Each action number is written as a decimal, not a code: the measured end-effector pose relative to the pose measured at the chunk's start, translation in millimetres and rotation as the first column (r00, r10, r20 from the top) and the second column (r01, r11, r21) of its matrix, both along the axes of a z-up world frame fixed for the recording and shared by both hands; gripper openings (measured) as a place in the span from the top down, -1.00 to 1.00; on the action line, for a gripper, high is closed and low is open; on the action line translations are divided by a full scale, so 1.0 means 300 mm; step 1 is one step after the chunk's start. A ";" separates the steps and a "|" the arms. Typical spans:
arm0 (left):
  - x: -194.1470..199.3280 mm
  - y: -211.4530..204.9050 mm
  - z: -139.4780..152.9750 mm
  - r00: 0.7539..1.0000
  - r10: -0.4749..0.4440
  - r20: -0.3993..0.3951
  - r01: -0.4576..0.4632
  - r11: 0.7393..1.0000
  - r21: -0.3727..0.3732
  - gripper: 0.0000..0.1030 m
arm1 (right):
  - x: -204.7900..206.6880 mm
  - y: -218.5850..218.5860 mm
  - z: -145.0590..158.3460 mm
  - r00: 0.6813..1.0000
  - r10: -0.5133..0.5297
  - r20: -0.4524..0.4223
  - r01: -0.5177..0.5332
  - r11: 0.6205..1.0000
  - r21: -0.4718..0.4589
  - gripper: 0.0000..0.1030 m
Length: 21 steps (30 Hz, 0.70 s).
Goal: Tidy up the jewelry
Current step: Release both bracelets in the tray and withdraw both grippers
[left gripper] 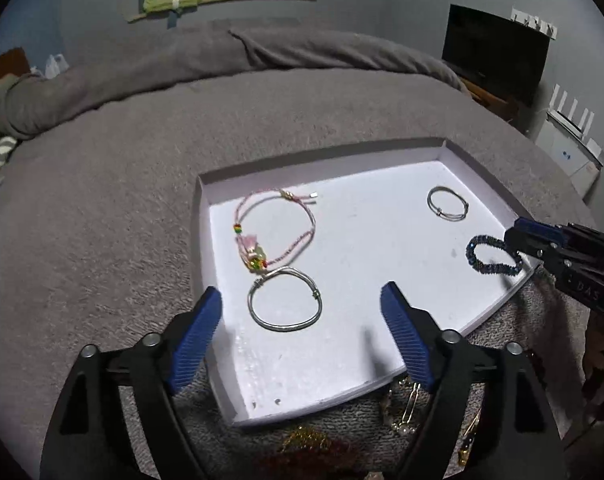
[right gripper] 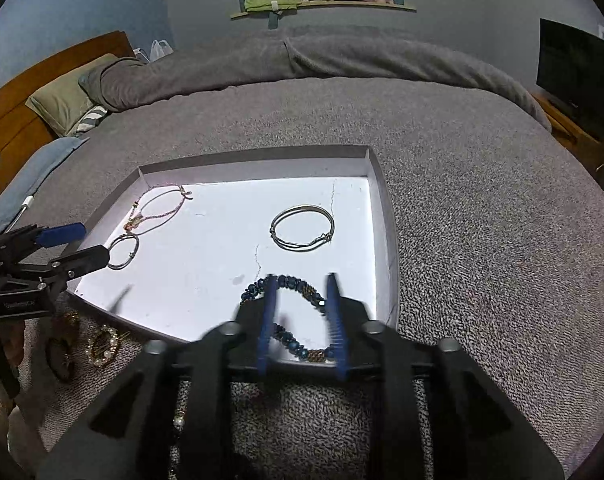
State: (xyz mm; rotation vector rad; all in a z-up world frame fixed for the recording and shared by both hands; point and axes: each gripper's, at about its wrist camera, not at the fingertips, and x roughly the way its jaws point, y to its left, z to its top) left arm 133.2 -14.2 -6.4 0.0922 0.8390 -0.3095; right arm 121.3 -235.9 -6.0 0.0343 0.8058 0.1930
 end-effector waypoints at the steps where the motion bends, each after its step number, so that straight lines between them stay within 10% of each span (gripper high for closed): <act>1: -0.009 0.003 0.009 1.000 0.002 0.012 -0.002 1.000 0.001 -0.66 | -0.008 -0.001 0.008 1.000 0.003 0.009 -0.003 1.000 0.007 0.25; 12: -0.136 0.060 0.085 0.995 0.033 0.097 -0.033 0.999 0.005 -0.83 | -0.093 -0.032 0.102 0.996 -0.015 0.086 0.011 0.999 0.048 -0.88; 21: -0.219 0.063 0.111 0.991 0.029 0.132 -0.032 0.999 0.020 -0.83 | -0.159 -0.069 0.127 0.989 -0.095 0.110 0.094 0.995 0.017 -0.89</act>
